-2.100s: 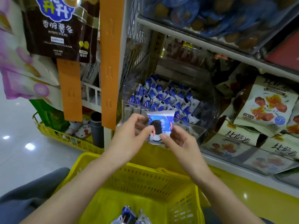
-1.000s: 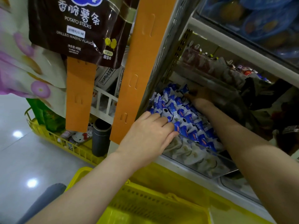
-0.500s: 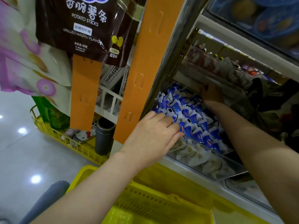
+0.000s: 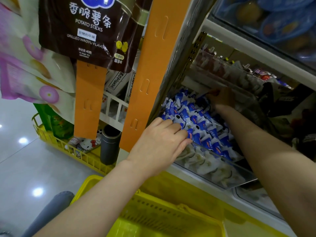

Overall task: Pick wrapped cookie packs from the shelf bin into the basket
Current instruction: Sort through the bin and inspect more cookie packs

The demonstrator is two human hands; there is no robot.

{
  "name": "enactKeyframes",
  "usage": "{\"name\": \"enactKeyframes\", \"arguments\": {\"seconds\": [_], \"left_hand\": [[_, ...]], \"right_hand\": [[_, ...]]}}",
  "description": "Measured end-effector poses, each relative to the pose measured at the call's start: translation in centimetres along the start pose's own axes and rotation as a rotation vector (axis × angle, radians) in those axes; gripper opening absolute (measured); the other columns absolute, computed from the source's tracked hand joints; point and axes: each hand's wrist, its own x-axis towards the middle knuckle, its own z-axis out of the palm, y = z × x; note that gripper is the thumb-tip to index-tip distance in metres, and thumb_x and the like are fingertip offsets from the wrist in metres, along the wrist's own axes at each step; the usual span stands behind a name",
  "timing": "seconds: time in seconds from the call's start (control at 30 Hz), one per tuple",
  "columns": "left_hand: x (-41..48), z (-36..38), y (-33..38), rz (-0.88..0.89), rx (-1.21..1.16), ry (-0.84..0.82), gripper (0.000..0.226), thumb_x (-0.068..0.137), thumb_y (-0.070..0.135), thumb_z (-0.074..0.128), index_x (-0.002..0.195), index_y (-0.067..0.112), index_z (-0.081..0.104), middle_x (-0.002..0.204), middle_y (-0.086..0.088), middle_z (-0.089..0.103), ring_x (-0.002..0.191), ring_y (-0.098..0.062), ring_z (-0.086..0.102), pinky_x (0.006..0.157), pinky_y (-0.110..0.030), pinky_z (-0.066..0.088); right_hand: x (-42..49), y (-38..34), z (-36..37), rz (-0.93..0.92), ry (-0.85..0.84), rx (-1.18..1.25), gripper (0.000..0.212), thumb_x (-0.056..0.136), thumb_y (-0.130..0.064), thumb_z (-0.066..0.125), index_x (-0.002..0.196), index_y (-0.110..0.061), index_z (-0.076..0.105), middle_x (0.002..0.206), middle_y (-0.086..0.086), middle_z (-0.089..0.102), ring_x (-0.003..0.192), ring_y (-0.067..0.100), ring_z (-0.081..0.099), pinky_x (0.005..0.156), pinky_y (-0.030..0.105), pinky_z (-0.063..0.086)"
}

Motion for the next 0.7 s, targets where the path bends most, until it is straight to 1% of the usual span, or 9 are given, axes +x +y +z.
{"name": "enactKeyframes", "arguments": {"seconds": [0.07, 0.13, 0.2, 0.23, 0.27, 0.33, 0.4, 0.57, 0.7], "left_hand": [[-0.1, 0.0, 0.1, 0.003, 0.005, -0.014, 0.037, 0.094, 0.033, 0.035, 0.080, 0.017, 0.065, 0.072, 0.002, 0.063, 0.068, -0.018, 0.055, 0.066, -0.030, 0.040], [-0.1, -0.2, 0.2, 0.000, 0.009, -0.021, 0.036, 0.094, 0.032, 0.036, 0.080, 0.016, 0.065, 0.072, 0.001, 0.062, 0.068, -0.020, 0.055, 0.067, -0.031, 0.040], [-0.1, -0.4, 0.4, -0.010, 0.010, -0.040, 0.036, 0.094, 0.033, 0.034, 0.082, 0.015, 0.064, 0.075, 0.000, 0.063, 0.071, -0.021, 0.056, 0.070, -0.032, 0.040], [-0.1, -0.6, 0.6, -0.024, 0.005, -0.062, 0.037, 0.095, 0.033, 0.033, 0.086, 0.015, 0.064, 0.079, -0.001, 0.064, 0.075, -0.021, 0.056, 0.073, -0.034, 0.040], [-0.2, -0.7, 0.9, -0.043, -0.005, -0.084, 0.038, 0.096, 0.034, 0.030, 0.092, 0.016, 0.063, 0.086, -0.001, 0.064, 0.082, -0.021, 0.056, 0.079, -0.034, 0.038], [-0.5, -0.7, 1.2, -0.082, -0.068, -0.079, 0.035, 0.098, 0.032, 0.031, 0.107, 0.016, 0.060, 0.101, -0.001, 0.061, 0.098, -0.021, 0.052, 0.091, -0.030, 0.030], [-1.0, -0.8, 1.8, -0.152, -0.209, -0.004, 0.028, 0.099, 0.027, 0.036, 0.114, 0.014, 0.055, 0.109, -0.001, 0.055, 0.105, -0.017, 0.046, 0.091, -0.024, 0.026], [-2.4, -2.5, 4.5, -0.424, -0.579, 0.283, 0.012, 0.096, 0.030, 0.044, 0.104, 0.020, 0.044, 0.095, 0.008, 0.046, 0.087, -0.003, 0.044, 0.075, -0.011, 0.034], [-3.6, -3.1, 6.7, -0.661, -1.079, 0.187, 0.021, 0.094, 0.031, 0.045, 0.109, 0.018, 0.045, 0.096, 0.006, 0.055, 0.080, 0.008, 0.052, 0.071, -0.005, 0.041]], "right_hand": [[-0.5, -0.8, -1.1, -0.026, 0.116, 0.043, 0.024, 0.091, -0.021, 0.054, 0.111, -0.007, 0.059, 0.117, 0.015, 0.060, 0.108, 0.029, 0.056, 0.089, 0.034, 0.043], [-1.7, -1.7, -2.4, -0.091, 0.173, 0.123, 0.024, 0.091, -0.022, 0.055, 0.111, -0.010, 0.058, 0.114, 0.011, 0.061, 0.107, 0.023, 0.057, 0.086, 0.025, 0.045], [-3.8, -2.6, -3.9, -0.177, 0.163, 0.215, 0.013, 0.091, -0.019, 0.055, 0.104, -0.014, 0.058, 0.094, -0.001, 0.063, 0.086, -0.002, 0.062, 0.065, 0.004, 0.042], [-5.2, -3.0, -4.5, -0.206, 0.136, 0.256, 0.007, 0.092, -0.017, 0.054, 0.099, -0.018, 0.056, 0.083, -0.009, 0.059, 0.071, -0.011, 0.059, 0.054, -0.001, 0.038], [-6.6, -3.4, -5.1, -0.231, 0.120, 0.278, 0.006, 0.092, -0.016, 0.054, 0.094, -0.022, 0.054, 0.077, -0.014, 0.055, 0.065, -0.011, 0.057, 0.051, -0.002, 0.037], [-9.5, -3.8, -6.1, -0.294, 0.127, 0.285, 0.008, 0.091, -0.016, 0.055, 0.090, -0.025, 0.054, 0.080, -0.013, 0.056, 0.072, -0.004, 0.056, 0.062, 0.003, 0.040], [-12.5, -4.3, -7.1, -0.357, 0.141, 0.349, 0.007, 0.090, -0.016, 0.058, 0.091, -0.022, 0.053, 0.083, -0.015, 0.056, 0.076, -0.004, 0.054, 0.070, 0.010, 0.043], [-20.3, -5.0, -8.4, -0.492, 0.130, 0.483, 0.012, 0.089, -0.014, 0.057, 0.088, -0.023, 0.049, 0.080, -0.016, 0.052, 0.073, -0.003, 0.053, 0.066, 0.010, 0.041], [-24.1, -4.5, -8.0, -0.432, 0.044, 0.607, 0.019, 0.089, -0.013, 0.054, 0.086, -0.030, 0.047, 0.080, -0.017, 0.053, 0.074, -0.002, 0.053, 0.065, 0.014, 0.044]]}}
